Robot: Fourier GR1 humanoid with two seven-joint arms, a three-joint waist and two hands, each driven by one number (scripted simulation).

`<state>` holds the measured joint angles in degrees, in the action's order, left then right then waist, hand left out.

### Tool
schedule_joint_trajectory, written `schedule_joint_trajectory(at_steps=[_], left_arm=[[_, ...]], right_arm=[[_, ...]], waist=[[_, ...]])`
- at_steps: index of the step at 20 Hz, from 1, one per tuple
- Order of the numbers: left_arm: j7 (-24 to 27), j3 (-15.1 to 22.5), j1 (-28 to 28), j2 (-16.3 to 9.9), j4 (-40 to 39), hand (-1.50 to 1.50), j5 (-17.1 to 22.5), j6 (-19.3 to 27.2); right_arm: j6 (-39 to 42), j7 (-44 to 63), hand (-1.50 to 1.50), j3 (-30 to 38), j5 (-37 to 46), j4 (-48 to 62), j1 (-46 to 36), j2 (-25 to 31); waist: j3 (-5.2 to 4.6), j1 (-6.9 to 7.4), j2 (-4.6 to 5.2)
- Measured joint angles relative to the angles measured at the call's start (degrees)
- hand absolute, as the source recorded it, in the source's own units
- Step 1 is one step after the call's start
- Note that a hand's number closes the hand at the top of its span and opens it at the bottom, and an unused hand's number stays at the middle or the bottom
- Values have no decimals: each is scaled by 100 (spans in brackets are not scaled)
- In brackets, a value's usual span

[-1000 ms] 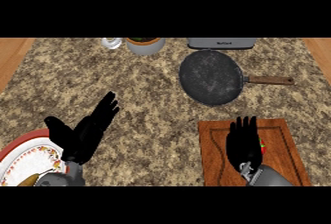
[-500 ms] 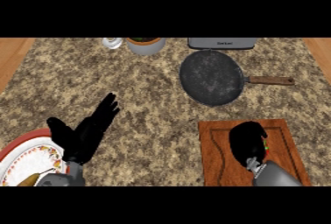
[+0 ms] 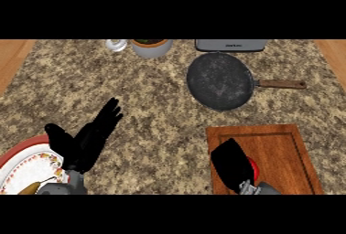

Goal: Pick the tomato from the cutting board and place it in the pan

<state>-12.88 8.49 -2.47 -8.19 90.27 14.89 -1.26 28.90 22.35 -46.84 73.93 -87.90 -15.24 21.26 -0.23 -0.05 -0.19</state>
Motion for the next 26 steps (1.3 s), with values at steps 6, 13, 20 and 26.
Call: schedule_joint_trajectory(at_steps=[6, 13, 20, 26], left_arm=[[10, -33, 12, 32, 9, 0, -22, 58], [98, -50, 103, 9, -24, 0, -26, -30], [-47, 20, -39, 157, 58, 0, -104, 102], [-33, -32, -122, 167, -63, 0, -132, 14]], right_arm=[[-1229, -295, 150, -196, -281, -1103, 645, -513], [-2346, -491, 150, 194, -770, -2580, 1176, -648], [-2735, -880, 150, 971, -2224, -3163, 1675, -908], [-2939, -1599, 150, 2032, -3177, -2005, 1197, -1166]], waist=[[16, -84, -14], [26, -82, -4], [28, -27, 21], [27, 25, 32]])
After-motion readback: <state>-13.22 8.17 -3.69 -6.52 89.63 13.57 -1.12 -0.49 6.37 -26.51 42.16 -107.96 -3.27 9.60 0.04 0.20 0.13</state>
